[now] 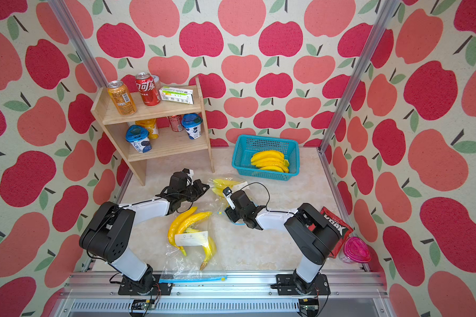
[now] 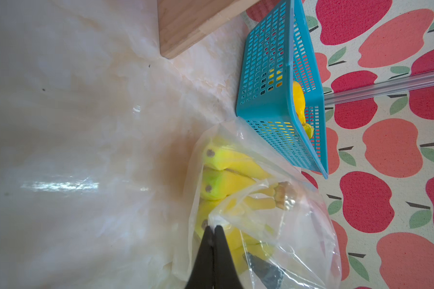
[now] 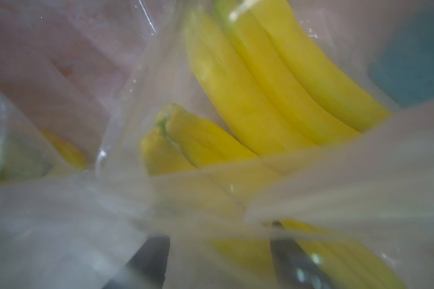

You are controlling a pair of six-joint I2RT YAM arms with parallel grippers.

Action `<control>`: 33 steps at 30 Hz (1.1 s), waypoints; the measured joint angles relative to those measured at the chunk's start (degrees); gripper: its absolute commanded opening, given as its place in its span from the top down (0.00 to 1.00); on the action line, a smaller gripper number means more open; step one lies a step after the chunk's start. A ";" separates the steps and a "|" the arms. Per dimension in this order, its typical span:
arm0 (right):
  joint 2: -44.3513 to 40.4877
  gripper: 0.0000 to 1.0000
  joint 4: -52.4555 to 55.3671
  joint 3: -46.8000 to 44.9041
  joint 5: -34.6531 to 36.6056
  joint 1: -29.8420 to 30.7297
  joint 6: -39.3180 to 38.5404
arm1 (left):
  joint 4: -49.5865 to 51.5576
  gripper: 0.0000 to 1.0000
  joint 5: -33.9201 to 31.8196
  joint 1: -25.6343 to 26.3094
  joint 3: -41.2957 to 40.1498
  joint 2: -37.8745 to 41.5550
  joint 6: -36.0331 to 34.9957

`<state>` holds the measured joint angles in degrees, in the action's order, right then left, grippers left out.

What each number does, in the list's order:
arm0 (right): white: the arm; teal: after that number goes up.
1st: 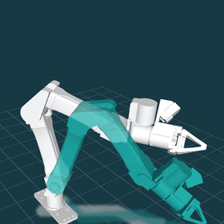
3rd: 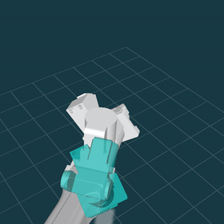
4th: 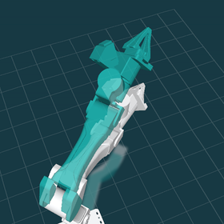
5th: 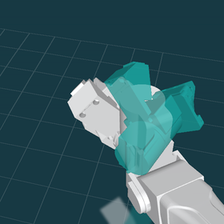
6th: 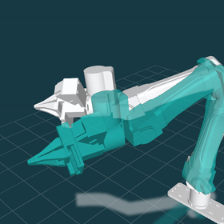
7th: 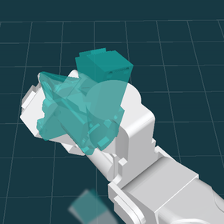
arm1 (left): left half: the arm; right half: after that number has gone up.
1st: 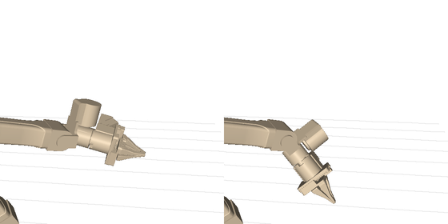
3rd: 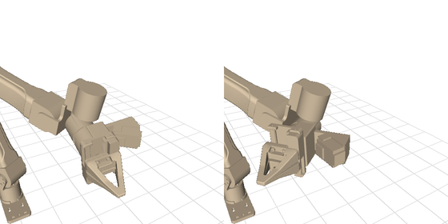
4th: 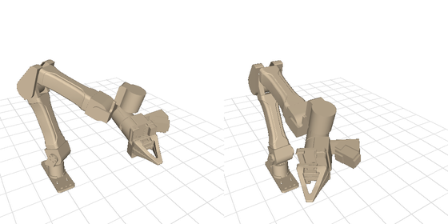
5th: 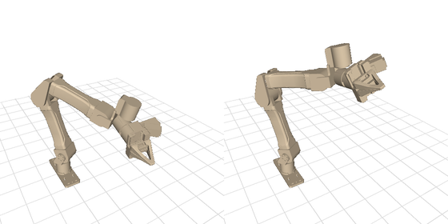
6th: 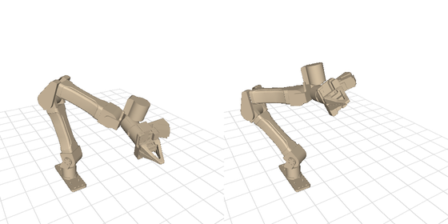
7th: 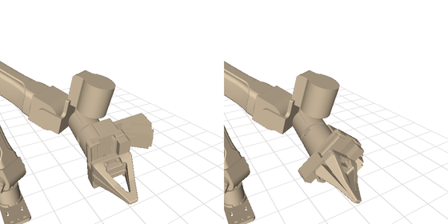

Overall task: Open the zip-top bag and take out the banana
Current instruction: Pick up the banana from the zipper food storage bag.

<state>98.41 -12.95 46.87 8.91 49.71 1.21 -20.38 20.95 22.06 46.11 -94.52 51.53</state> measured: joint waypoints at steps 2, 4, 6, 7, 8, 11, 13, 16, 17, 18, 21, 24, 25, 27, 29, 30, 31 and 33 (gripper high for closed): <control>2.51 0.34 0.24 2.25 -0.37 -0.02 -1.36 | 0.00 1.00 0.07 0.00 0.00 0.00 0.00; 3.85 0.34 0.61 3.65 -0.48 -0.02 -2.25 | 0.00 1.00 0.07 -0.02 0.00 0.00 0.00; 5.09 0.35 1.53 5.42 -0.48 -0.07 -3.15 | -0.02 1.00 0.09 -0.02 0.00 0.00 0.00; 5.95 0.36 2.43 6.75 -0.63 -0.20 -3.61 | -0.02 1.00 0.09 -0.02 0.00 0.00 0.00; 6.91 0.37 3.45 8.35 -0.90 -0.42 -3.93 | -0.02 1.00 0.09 -0.02 0.00 0.00 0.00; 9.29 0.43 5.66 12.13 -2.47 -1.29 -4.63 | -0.07 1.00 0.09 -0.11 0.00 0.00 0.00; 10.03 0.45 7.19 13.49 -4.39 -1.90 -4.85 | -0.04 1.00 0.09 -0.20 0.00 0.00 0.00; 11.06 0.51 10.73 16.26 -7.41 -2.75 -5.66 | -0.04 1.00 0.11 -0.46 0.00 0.00 0.00; 11.61 0.55 12.20 17.55 -8.61 -3.06 -5.97 | -0.04 1.00 0.09 -0.61 0.00 0.00 0.02; 12.07 0.60 13.14 18.49 -9.51 -3.28 -6.40 | -0.04 1.00 0.09 -0.74 0.00 0.00 0.02; 13.53 0.65 14.78 20.81 -12.26 -3.52 -7.39 | -0.15 1.00 0.09 -1.05 0.00 0.00 0.02; 13.55 0.67 15.19 20.98 -13.68 -3.72 -7.41 | -0.17 1.00 0.11 -1.31 0.00 0.00 0.00; 13.42 0.68 15.39 20.92 -14.19 -3.78 -7.39 | -0.17 1.00 0.13 -1.44 0.00 0.00 0.02; 12.61 0.69 15.96 20.26 -15.50 -3.89 -7.32 | -0.17 1.00 0.37 -1.70 0.00 -0.04 0.00; 10.93 0.64 17.66 18.86 -17.40 -3.98 -7.17 | 0.04 1.00 0.52 -2.05 0.00 -0.11 -0.02; 9.92 0.60 18.97 18.21 -18.34 -3.98 -7.06 | 0.22 1.00 0.52 -2.23 0.02 -0.15 -0.02; 8.94 0.58 20.72 17.64 -19.19 -3.98 -6.99 | 0.33 1.00 0.52 -2.40 0.02 -0.24 -0.02; 7.67 0.58 24.00 17.14 -20.04 -3.91 -7.10 | 0.44 1.00 0.52 -2.78 0.02 -0.59 0.00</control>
<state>106.08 11.05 64.01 -11.14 45.80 -5.89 -19.94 21.47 19.29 46.13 -95.11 51.53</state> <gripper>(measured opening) 0.411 0.046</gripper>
